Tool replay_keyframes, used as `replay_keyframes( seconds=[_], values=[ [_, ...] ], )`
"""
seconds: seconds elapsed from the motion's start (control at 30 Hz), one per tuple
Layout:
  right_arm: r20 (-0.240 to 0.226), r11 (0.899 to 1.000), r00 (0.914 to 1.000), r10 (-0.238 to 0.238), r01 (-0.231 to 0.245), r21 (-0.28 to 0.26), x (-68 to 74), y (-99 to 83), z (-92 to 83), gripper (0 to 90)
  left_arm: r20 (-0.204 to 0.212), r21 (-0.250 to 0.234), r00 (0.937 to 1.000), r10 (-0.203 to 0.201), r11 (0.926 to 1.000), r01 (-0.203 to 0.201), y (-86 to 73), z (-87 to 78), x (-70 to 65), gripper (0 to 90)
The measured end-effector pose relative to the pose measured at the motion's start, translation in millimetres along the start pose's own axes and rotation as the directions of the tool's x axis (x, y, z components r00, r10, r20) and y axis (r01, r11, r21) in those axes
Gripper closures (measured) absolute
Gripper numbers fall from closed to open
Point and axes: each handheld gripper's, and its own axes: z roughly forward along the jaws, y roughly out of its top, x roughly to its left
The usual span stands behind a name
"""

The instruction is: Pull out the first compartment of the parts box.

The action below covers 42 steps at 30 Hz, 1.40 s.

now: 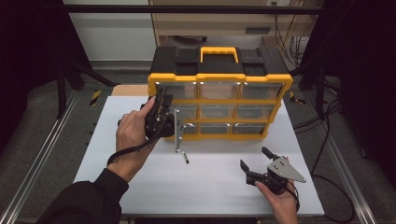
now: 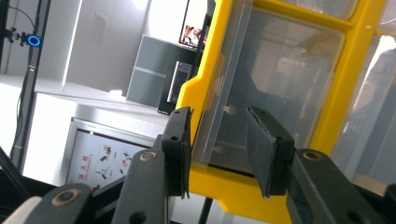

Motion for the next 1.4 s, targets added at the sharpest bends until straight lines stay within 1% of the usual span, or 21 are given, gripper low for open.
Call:
replay_keyframes(
  seconds=[0.03, 0.07, 0.1, 0.17, 0.2, 0.3, 0.4, 0.43, 0.47, 0.53, 0.6, 0.7, 0.77, 0.8, 1.07, 1.1, 1.2, 1.4],
  values=[
    [0.0, 1.0, 1.0, 0.0, 0.0, 0.0, 0.0, 0.0, 0.0, 8.3, 0.0, 0.0, 1.0, 0.0, 1.0, 0.0, 0.0, 0.0, 0.0, 62.4],
    [0.001, 1.0, 1.0, -0.002, 0.002, -0.003, -0.3, 0.2, -0.2, 8.4, -0.005, 0.001, 0.9997, 0.023, 0.9997, -0.023, 1.1, 2.9, -1.7, 62.8],
    [0.001, 1.0, 1.0, -0.002, 0.002, -0.003, -0.5, 0.2, -0.2, 8.3, -0.01, -0.002, 0.9993, 0.035, 0.9994, -0.035, 1.3, 4.0, -3.0, 63.3],
    [0.0, 1.0, 1.0, -0.002, 0.002, -0.003, -0.6, 0.2, -0.2, 8.4, -0.008, 0.002, 0.9991, 0.042, 0.9991, -0.042, 1.5, 4.9, -4.0, 64.2],
    [0.0, 1.0, 1.0, -0.002, 0.002, -0.002, -0.7, 0.2, -0.2, 8.4, -0.006, 0.011, 0.9985, 0.054, 0.9985, -0.054, 1.2, 6.7, -5.7, 64.9],
    [-0.001, 1.0, 1.0, 0.0, 0.0, -0.003, -0.7, 0.2, -0.1, 8.3, -0.019, 0.014, 0.9975, 0.069, 0.9976, -0.068, 0.9, 7.8, -7.5, 66.6],
    [-0.004, 1.0, 1.0, -0.002, 0.002, -0.002, -0.4, 0.3, -0.1, 8.2, -0.022, 0.021, 0.995, 0.097, 0.9951, -0.097, 0.9, 9.5, -9.0, 67.5],
    [-0.004, 1.0, 1.0, -0.002, 0.002, -0.002, -0.4, 0.3, -0.1, 8.2, -0.022, 0.021, 0.995, 0.097, 0.9951, -0.097, 0.9, 9.5, -9.0, 67.5],
    [-0.004, 1.0, 1.0, -0.002, 0.002, -0.002, -0.4, 0.3, -0.1, 8.2, -0.03, 0.022, 0.9935, 0.11, 0.9937, -0.11, 0.5, 10.7, -9.4, 67.6],
    [-0.003, 1.0, 1.0, 0.002, -0.002, 0.0, -0.3, 0.3, -0.1, 8.2, -0.031, 0.025, 0.9933, 0.111, 0.9936, -0.11, 0.2, 11.2, -9.3, 67.6],
    [-0.003, 1.0, 1.0, 0.003, -0.003, 0.0, -0.2, 0.3, 0.0, 8.2, -0.031, 0.029, 0.9922, 0.121, 0.9924, -0.12, -0.7, 13.0, -9.6, 67.9],
    [-0.006, 1.0, 1.0, -0.001, 0.001, 0.0, -0.1, 0.3, -0.1, 8.2, -0.031, 0.032, 0.9905, 0.134, 0.9906, -0.133, -2.2, 14.2, -9.9, 68.5],
    [-0.006, 1.0, 1.0, -0.006, 0.006, -0.003, -0.2, 0.3, 0.0, 8.2, -0.032, 0.035, 0.9905, 0.134, 0.9905, -0.133, -3.5, 15.1, -10.7, 68.7],
    [-0.005, 1.0, 1.0, -0.005, 0.005, -0.003, -0.2, 0.2, 0.1, 8.2, -0.035, 0.037, 0.9891, 0.143, 0.9892, -0.142, -4.0, 15.4, -10.4, 68.7],
    [-0.004, 1.0, 1.0, -0.006, 0.006, 0.0, 0.0, 0.0, 0.4, 8.3, -0.046, 0.044, 0.9883, 0.146, 0.9886, -0.144, -7.8, 17.7, -8.0, 69.8],
    [-0.004, 1.0, 1.0, -0.007, 0.007, 0.0, 0.1, 0.0, 0.5, 8.3, -0.046, 0.049, 0.9864, 0.158, 0.9866, -0.156, -8.0, 18.0, -7.8, 69.8],
    [-0.006, 1.0, 1.0, -0.006, 0.006, 0.001, 0.6, 0.3, 0.1, 8.3, -0.046, 0.054, 0.985, 0.166, 0.985, -0.164, -8.9, 19.2, -8.0, 69.9],
    [-0.005, 1.0, 1.0, -0.006, 0.006, -0.001, 0.1, 0.3, 0.1, 8.3, -0.046, 0.056, 0.9848, 0.167, 0.9847, -0.165, -9.4, 20.7, -9.0, 70.1]
  ],
)
